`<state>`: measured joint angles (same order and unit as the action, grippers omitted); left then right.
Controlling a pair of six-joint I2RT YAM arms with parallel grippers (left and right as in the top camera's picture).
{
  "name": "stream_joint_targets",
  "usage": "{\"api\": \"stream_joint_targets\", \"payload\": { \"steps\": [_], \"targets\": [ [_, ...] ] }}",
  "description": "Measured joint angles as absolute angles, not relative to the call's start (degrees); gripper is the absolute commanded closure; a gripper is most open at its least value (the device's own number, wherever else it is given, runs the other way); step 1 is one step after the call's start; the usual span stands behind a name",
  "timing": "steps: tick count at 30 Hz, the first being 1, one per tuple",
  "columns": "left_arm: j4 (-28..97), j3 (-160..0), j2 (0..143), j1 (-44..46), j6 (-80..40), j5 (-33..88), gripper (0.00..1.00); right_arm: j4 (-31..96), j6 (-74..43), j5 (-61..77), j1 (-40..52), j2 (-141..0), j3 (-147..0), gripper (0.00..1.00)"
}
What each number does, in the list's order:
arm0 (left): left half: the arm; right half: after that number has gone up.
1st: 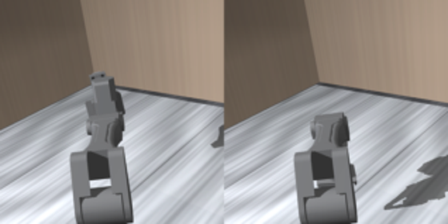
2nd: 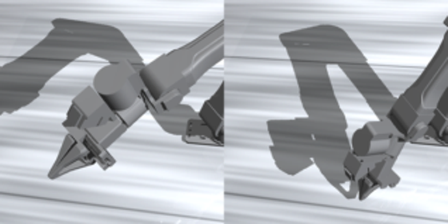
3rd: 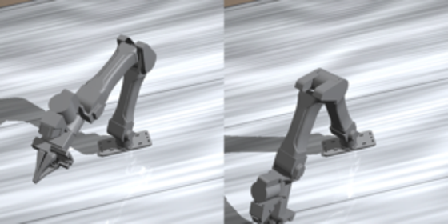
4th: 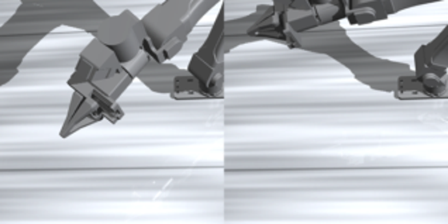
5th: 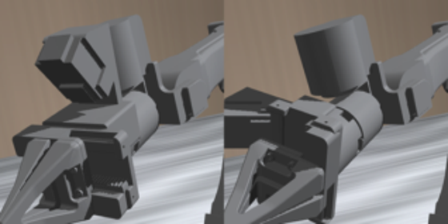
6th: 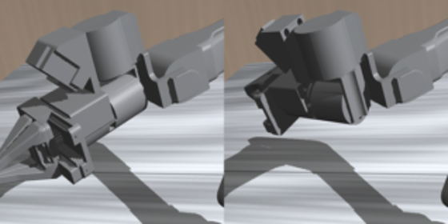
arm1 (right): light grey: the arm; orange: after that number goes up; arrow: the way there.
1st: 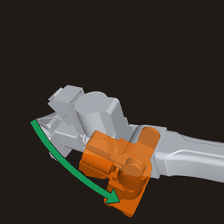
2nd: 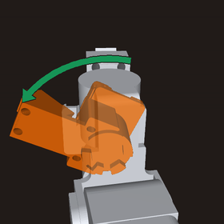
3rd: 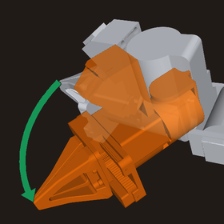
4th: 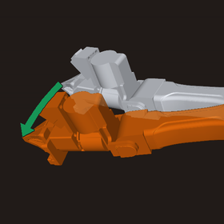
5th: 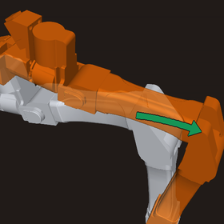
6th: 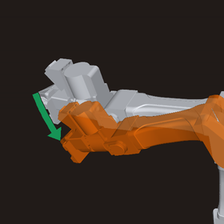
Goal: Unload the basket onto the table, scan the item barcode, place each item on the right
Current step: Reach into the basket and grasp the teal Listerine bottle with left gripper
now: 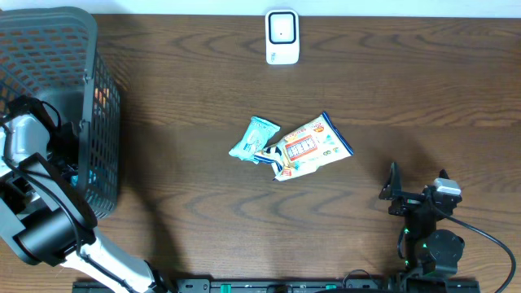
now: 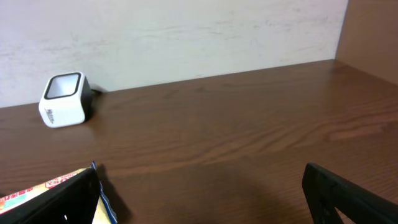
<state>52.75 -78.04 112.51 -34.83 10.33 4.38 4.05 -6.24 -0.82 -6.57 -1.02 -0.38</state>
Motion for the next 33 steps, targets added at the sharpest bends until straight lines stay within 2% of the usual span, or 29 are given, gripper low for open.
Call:
{"api": "stream_joint_targets", "payload": {
  "steps": [1,12,13,14,17,18,23,33],
  "targets": [
    [52.75,-78.04,112.51,-34.83,10.31,4.34,0.02,4.05,-6.24,-0.84,-6.57,-1.02,-0.38,0.01],
    [49.23,-78.11,112.51,-34.76,10.04,4.49,0.0,4.05,-6.24,-0.82,-6.57,-1.02,-0.38,0.01],
    [48.99,-78.11,112.51,-34.76,10.07,4.56,0.15,4.05,-6.24,-0.82,-6.57,-1.02,-0.38,0.01],
    [48.82,-78.11,112.51,-34.76,10.09,4.56,0.24,4.05,-6.24,-0.82,-6.57,-1.02,-0.38,0.01],
    [48.07,-78.15,112.51,-34.76,10.07,4.75,0.47,4.05,-6.24,-0.84,-6.57,-1.02,-0.38,0.01],
    [47.92,-78.19,112.51,-34.76,10.07,4.93,0.5,4.03,-6.24,-0.84,-6.57,-1.02,-0.38,0.01],
    [47.24,-78.35,112.51,-34.81,9.85,5.08,0.56,4.05,-6.24,-0.82,-6.57,-1.02,-0.38,0.01],
    [46.89,-78.35,112.38,-34.81,9.63,5.19,0.56,4.05,-6.24,-0.82,-6.57,-1.02,-0.38,0.01]
  ]
}}
